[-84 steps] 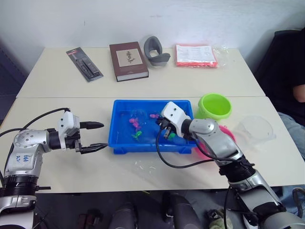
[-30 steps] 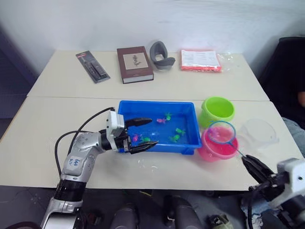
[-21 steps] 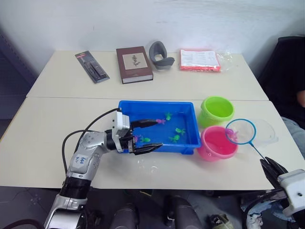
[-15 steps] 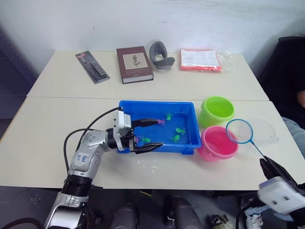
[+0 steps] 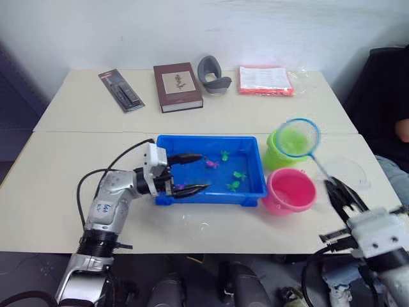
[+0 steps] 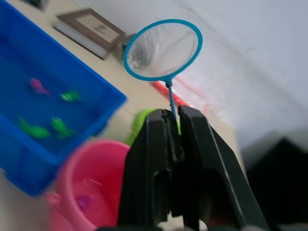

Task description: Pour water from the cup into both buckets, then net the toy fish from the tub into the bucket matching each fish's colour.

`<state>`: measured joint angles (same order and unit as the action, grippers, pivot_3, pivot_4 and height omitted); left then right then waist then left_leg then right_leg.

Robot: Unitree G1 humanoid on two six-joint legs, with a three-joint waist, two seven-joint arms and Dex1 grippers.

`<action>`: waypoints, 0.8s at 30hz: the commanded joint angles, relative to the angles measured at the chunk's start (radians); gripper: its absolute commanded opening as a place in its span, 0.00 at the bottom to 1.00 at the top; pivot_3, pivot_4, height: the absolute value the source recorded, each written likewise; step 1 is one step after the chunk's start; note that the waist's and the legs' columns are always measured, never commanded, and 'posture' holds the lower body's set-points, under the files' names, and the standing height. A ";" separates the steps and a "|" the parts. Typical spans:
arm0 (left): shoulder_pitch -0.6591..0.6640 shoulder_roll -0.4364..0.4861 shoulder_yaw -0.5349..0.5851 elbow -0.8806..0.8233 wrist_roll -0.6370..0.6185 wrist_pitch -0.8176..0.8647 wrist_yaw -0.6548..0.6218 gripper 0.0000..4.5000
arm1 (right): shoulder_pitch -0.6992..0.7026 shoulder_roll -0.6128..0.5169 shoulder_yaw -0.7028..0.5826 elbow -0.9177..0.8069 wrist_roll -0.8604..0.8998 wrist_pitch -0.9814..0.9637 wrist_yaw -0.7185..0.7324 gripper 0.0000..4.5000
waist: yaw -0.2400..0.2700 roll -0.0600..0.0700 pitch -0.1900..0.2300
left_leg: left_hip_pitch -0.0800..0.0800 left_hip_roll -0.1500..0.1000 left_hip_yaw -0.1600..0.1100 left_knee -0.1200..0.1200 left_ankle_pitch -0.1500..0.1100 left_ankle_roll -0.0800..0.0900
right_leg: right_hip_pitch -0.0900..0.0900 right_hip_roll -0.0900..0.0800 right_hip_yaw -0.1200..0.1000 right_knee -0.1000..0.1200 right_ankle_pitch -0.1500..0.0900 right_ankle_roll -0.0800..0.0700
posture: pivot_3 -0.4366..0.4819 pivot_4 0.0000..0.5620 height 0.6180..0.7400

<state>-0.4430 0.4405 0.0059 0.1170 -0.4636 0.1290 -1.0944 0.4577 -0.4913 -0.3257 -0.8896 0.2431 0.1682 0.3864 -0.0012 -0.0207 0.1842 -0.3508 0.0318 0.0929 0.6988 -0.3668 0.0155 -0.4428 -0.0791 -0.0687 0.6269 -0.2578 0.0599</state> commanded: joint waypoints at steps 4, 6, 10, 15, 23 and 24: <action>-0.003 0.082 0.073 0.052 0.012 -0.047 -0.020 1.00 | -0.338 -0.157 0.126 0.008 0.264 0.552 -0.028 0.00 | 0.001 0.000 0.000 | -0.001 -0.001 0.000 0.001 0.000 0.001 | 0.000 -0.002 -0.001 0.000 0.000 0.000 | 0.48 0.27 1.00; -0.001 0.097 0.081 0.061 0.016 -0.055 -0.024 1.00 | -0.461 -0.200 0.188 0.056 0.215 0.626 -0.047 0.00 | 0.001 0.000 0.000 | -0.002 -0.001 -0.001 0.000 0.000 0.002 | 0.000 -0.002 -0.002 -0.001 0.000 0.000 | 0.48 0.27 1.00; 0.004 0.104 0.088 0.060 0.019 -0.066 -0.018 1.00 | -0.617 -0.289 0.353 0.177 0.047 0.602 -0.039 0.00 | 0.005 0.000 0.000 | -0.003 -0.002 -0.001 0.000 0.001 0.001 | -0.001 -0.002 -0.005 -0.002 0.000 0.000 | 0.48 0.27 1.00; 0.021 0.104 0.094 0.043 0.021 -0.068 -0.003 1.00 | -0.760 -0.284 0.527 0.325 -0.100 0.553 -0.015 0.00 | 0.000 0.000 0.000 | -0.005 -0.003 0.001 0.000 0.001 0.000 | -0.002 -0.002 -0.007 -0.005 0.001 0.002 | 0.48 0.27 1.00; 0.039 0.108 0.093 0.018 0.022 -0.061 0.013 1.00 | -0.897 -0.274 0.695 0.461 -0.275 0.522 0.048 0.00 | -0.001 0.000 0.000 | -0.005 -0.002 0.002 0.000 0.001 0.000 | -0.002 -0.003 -0.007 -0.005 0.002 0.003 | 0.48 0.27 1.00; 0.040 0.109 0.093 0.015 0.021 -0.059 0.015 1.00 | -0.904 -0.275 0.703 0.468 -0.288 0.519 0.060 0.00 | -0.001 0.000 0.000 | -0.005 -0.002 0.002 0.000 0.001 0.000 | -0.002 -0.003 -0.007 -0.005 0.002 0.003 | 0.48 0.27 1.00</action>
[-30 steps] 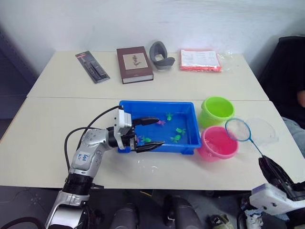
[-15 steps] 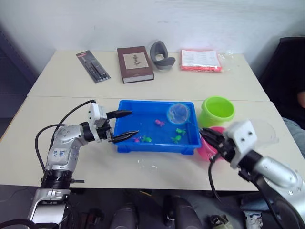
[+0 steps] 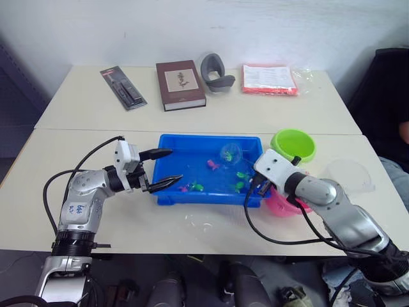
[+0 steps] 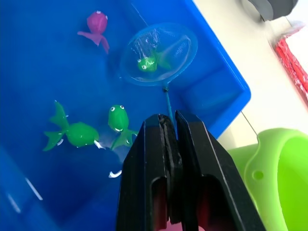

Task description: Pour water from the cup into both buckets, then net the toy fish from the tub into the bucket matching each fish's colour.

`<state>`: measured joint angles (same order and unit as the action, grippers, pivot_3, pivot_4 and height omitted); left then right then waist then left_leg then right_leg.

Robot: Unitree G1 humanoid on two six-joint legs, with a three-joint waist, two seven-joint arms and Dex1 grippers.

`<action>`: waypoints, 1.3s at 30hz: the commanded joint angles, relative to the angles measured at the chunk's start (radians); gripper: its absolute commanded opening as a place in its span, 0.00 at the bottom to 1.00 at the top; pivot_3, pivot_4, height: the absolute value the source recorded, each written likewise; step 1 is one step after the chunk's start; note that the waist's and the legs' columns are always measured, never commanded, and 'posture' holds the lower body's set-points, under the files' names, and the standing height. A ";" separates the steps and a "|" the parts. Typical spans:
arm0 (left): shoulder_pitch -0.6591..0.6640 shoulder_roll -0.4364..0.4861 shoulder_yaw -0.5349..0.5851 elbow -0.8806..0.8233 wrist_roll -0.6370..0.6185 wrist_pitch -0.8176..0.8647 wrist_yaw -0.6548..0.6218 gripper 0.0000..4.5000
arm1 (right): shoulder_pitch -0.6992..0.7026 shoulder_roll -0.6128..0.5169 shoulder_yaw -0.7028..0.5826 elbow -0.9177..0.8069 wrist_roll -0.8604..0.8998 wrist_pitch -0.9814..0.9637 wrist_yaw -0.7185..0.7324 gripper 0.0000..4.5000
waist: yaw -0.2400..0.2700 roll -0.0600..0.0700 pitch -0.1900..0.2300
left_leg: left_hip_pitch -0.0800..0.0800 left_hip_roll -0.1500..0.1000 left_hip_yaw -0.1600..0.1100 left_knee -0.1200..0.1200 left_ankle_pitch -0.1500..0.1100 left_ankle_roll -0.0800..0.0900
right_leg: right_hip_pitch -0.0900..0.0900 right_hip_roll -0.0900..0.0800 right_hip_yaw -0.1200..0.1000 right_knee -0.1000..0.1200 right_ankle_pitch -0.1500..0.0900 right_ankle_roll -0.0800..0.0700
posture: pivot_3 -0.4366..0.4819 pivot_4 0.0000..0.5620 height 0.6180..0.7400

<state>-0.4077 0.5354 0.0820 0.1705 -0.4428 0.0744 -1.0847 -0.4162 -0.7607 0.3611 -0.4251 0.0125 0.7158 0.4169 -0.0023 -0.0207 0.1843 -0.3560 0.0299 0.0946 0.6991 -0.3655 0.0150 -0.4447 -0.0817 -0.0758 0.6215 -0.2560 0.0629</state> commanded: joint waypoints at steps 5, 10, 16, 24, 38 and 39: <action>0.016 0.020 0.013 -0.051 0.000 0.002 0.007 1.00 | -0.068 0.073 0.029 0.036 -0.051 -0.019 0.078 0.00 | -0.001 0.000 0.000 | 0.000 0.000 0.000 0.000 0.000 0.000 | 0.000 0.000 0.000 0.000 0.000 0.000 | 0.48 0.27 1.00; 0.024 0.026 0.014 -0.062 -0.002 0.008 0.008 1.00 | -0.064 0.178 -0.029 0.021 0.018 0.066 0.113 0.00 | -0.002 0.000 0.000 | 0.000 0.002 0.000 0.000 0.000 -0.001 | 0.000 0.000 -0.001 0.002 0.000 0.000 | 0.48 0.27 1.00; 0.027 0.030 0.015 -0.065 0.000 0.009 0.013 1.00 | -0.028 0.277 -0.177 -0.043 0.151 0.209 0.115 0.00 | 0.001 0.000 0.000 | -0.001 0.000 0.000 0.000 -0.001 -0.001 | 0.000 -0.002 -0.001 0.003 0.000 0.000 | 0.48 0.27 1.00; 0.030 0.027 0.014 -0.086 -0.021 0.019 0.001 1.00 | 0.134 0.316 -0.429 -0.250 0.330 0.293 0.120 0.00 | 0.001 0.000 0.000 | -0.001 0.001 -0.001 -0.001 -0.001 -0.001 | 0.000 -0.002 -0.001 0.002 0.000 0.000 | 0.48 0.27 1.00; -0.007 -0.021 -0.067 -0.157 -0.061 0.107 -0.069 1.00 | 0.727 0.328 -1.019 -0.587 0.496 0.073 0.158 0.00 | 0.004 0.000 0.000 | 0.001 0.000 0.000 -0.001 -0.002 0.000 | 0.001 0.002 0.002 -0.001 0.000 0.000 | 0.48 0.27 1.00; -0.011 -0.025 -0.071 -0.154 -0.060 0.107 -0.074 1.00 | 0.771 0.326 -1.041 -0.593 0.496 0.050 0.167 0.00 | 0.004 0.000 0.000 | 0.000 0.000 0.000 -0.001 -0.002 0.000 | 0.001 0.003 0.002 -0.001 0.000 0.000 | 0.48 0.27 1.00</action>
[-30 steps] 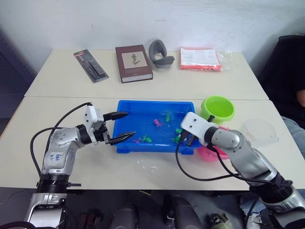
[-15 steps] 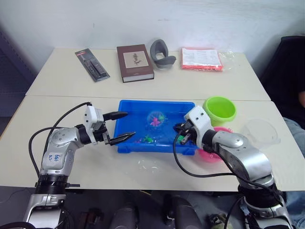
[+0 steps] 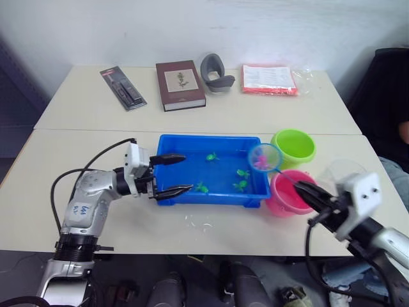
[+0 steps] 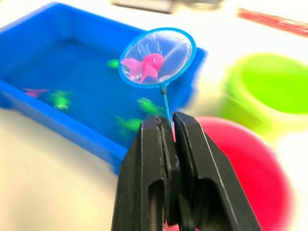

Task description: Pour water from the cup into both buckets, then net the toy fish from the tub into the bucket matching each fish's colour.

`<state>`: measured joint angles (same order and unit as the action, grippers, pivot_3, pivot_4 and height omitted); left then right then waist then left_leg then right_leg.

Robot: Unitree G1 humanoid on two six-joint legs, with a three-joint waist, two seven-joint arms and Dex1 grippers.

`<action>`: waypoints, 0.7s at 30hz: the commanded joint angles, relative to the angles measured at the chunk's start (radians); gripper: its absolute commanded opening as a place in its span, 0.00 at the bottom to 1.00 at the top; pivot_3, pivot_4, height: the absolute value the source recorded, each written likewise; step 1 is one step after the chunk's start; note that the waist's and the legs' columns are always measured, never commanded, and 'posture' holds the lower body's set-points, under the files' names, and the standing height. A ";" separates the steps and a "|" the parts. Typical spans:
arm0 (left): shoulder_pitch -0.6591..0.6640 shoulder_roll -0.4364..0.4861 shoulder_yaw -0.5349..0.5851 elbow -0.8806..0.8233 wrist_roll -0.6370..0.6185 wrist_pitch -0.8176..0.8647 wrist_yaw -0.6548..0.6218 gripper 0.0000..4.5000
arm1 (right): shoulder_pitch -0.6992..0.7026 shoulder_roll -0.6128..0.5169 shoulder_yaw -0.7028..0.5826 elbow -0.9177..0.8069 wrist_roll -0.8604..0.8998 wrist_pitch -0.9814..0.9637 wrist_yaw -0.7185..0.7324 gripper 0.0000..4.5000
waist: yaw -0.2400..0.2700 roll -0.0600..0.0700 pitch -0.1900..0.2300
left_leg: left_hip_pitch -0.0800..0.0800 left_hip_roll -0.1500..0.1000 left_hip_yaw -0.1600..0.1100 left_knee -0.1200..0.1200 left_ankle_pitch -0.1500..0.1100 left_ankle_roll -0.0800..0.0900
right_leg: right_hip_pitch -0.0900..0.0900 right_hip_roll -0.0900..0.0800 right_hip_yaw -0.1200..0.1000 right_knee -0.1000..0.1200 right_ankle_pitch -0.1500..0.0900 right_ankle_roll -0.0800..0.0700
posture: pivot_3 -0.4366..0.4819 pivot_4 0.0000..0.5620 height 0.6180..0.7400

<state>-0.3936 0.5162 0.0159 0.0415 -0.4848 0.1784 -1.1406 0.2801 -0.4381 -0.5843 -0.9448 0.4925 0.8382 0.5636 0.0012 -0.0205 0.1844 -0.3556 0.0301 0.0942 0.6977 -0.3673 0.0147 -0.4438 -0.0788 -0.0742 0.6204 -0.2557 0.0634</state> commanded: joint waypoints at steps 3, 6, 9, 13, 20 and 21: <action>-0.040 -0.018 -0.015 -0.008 -0.014 0.003 -0.029 1.00 | 0.210 0.017 -0.125 -0.078 -0.021 -0.162 0.040 0.00 | 0.000 0.000 0.000 | 0.000 0.000 0.000 0.000 0.000 0.000 | 0.000 0.000 0.000 0.000 0.000 0.000 | 0.48 0.27 1.00; -0.054 -0.029 -0.023 0.008 -0.010 0.002 -0.039 1.00 | 0.306 0.047 -0.113 -0.060 -0.083 -0.283 0.035 0.00 | -0.002 0.000 0.000 | 0.001 -0.001 0.000 0.000 -0.003 0.005 | 0.001 0.000 0.001 0.000 0.000 0.000 | 0.48 0.27 1.00; -0.064 -0.042 -0.033 0.021 -0.004 0.000 -0.049 1.00 | 0.415 0.048 -0.044 0.022 -0.309 -0.560 0.038 0.00 | -0.002 0.000 0.000 | 0.002 0.000 0.001 0.000 -0.003 0.005 | 0.001 0.001 0.002 0.001 0.000 0.000 | 0.48 0.27 1.00; -0.073 -0.046 -0.036 0.032 -0.002 -0.003 -0.059 1.00 | 0.464 0.044 0.019 0.143 -0.592 -0.896 -0.054 0.00 | -0.003 0.000 0.000 | 0.002 -0.001 0.002 0.000 -0.003 0.005 | 0.001 0.001 0.003 0.001 0.000 0.000 | 0.48 0.27 1.00; -0.078 -0.050 -0.038 0.039 0.000 -0.008 -0.068 1.00 | 0.474 -0.040 0.004 0.305 -1.141 -1.285 -0.328 0.00 | -0.001 0.000 0.000 | 0.003 -0.001 0.003 0.000 0.001 -0.001 | 0.000 0.001 0.004 0.001 -0.001 -0.001 | 0.48 0.27 1.00; -0.078 -0.050 -0.038 0.038 0.001 -0.009 -0.069 1.00 | 0.479 -0.052 0.003 0.323 -1.189 -1.328 -0.365 0.00 | 0.000 0.000 0.000 | 0.003 -0.001 0.002 0.000 0.001 -0.001 | 0.000 0.001 0.004 0.001 -0.001 -0.001 | 0.48 0.27 1.00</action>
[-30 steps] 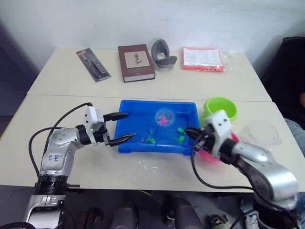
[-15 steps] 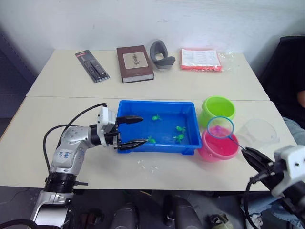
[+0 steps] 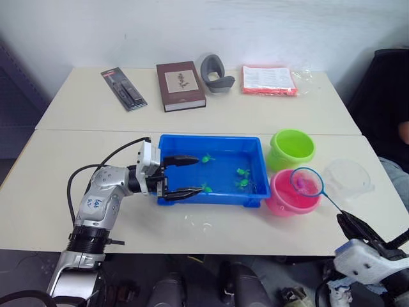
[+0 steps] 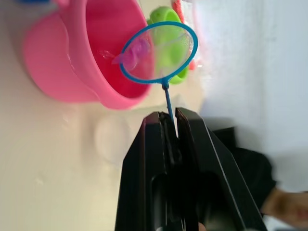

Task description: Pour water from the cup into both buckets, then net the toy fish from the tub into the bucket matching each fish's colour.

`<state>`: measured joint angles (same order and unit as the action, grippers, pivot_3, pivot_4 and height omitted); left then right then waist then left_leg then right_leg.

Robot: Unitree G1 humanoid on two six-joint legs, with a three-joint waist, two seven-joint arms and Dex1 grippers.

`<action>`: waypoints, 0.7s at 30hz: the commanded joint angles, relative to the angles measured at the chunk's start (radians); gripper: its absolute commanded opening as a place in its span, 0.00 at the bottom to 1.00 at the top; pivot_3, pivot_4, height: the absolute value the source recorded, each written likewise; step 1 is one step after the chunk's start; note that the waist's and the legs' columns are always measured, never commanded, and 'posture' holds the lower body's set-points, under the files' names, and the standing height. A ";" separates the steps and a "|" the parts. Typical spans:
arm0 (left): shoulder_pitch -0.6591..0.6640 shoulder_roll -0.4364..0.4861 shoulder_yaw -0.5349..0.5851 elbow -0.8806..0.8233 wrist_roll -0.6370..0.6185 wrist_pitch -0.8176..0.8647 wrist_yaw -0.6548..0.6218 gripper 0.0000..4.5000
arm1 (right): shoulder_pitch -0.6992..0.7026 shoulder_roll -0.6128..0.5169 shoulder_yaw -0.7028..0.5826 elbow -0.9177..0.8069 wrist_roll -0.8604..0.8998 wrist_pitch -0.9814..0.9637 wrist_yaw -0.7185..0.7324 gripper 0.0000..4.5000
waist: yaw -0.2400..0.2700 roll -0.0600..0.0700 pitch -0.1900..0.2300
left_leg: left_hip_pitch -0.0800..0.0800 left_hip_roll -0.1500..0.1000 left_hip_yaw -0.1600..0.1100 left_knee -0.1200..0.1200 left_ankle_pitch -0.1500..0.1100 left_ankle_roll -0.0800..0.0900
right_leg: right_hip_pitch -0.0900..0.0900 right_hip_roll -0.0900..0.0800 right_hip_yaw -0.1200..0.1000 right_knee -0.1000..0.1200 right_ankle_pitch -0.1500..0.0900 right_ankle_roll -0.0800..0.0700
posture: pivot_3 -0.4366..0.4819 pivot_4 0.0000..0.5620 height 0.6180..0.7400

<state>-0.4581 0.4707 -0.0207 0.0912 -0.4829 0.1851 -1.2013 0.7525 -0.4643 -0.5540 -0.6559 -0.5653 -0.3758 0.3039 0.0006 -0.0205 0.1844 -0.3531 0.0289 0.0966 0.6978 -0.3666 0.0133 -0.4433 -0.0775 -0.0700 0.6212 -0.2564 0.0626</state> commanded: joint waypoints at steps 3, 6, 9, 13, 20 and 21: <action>-0.013 -0.006 -0.002 -0.014 -0.001 -0.018 -0.011 1.00 | 0.013 -0.038 -0.038 0.079 -0.215 -0.182 -0.194 0.00 | -0.001 0.000 0.000 | 0.000 0.000 0.000 0.000 0.000 0.000 | 0.000 0.000 0.001 0.000 0.000 0.000 | 0.48 0.27 1.00; -0.011 -0.005 0.002 -0.014 0.000 -0.022 -0.012 1.00 | -0.004 -0.037 -0.037 0.098 -0.116 -0.184 -0.200 0.00 | -0.001 0.000 0.000 | 0.000 0.001 0.000 0.000 0.000 0.000 | 0.000 0.000 0.002 0.000 0.000 -0.001 | 0.48 0.27 1.00; -0.008 0.010 0.018 -0.004 0.004 -0.035 -0.011 1.00 | -0.055 -0.057 0.045 0.058 0.241 -0.108 -0.083 0.00 | -0.004 0.000 0.000 | 0.000 0.001 0.000 0.000 0.000 0.000 | 0.000 -0.001 0.002 0.000 0.000 -0.001 | 0.48 0.27 1.00; 0.010 0.053 0.055 0.025 0.009 -0.060 -0.021 1.00 | -0.154 -0.141 0.231 -0.100 0.768 0.209 0.128 0.00 | -0.012 0.000 0.000 | 0.002 0.003 0.000 0.000 0.000 0.000 | 0.001 -0.001 0.004 0.002 0.000 -0.001 | 0.48 0.27 1.00; 0.068 0.121 0.157 0.061 0.004 -0.112 0.006 1.00 | -0.585 -0.238 0.443 -0.084 1.048 0.670 0.192 0.00 | -0.002 0.000 0.000 | 0.002 0.003 -0.003 0.001 -0.001 0.003 | 0.000 -0.003 0.001 0.004 -0.001 -0.003 | 0.48 0.27 1.00; 0.074 0.123 0.170 0.065 0.004 -0.117 0.015 1.00 | -0.637 -0.234 0.470 -0.060 1.050 0.700 0.203 0.00 | -0.004 0.000 0.000 | 0.002 0.003 -0.003 0.001 -0.001 0.003 | 0.001 -0.003 0.000 0.004 -0.001 -0.003 | 0.48 0.27 1.00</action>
<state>-0.3887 0.5831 0.1114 0.1655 -0.4670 0.0878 -1.2019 0.1473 -0.6972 -0.1125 -0.7328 0.4496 0.2664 0.4914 -0.0030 -0.0210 0.1844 -0.3512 0.0319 0.0940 0.6992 -0.3681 0.0170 -0.4430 -0.0809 -0.0701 0.6254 -0.2576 0.0599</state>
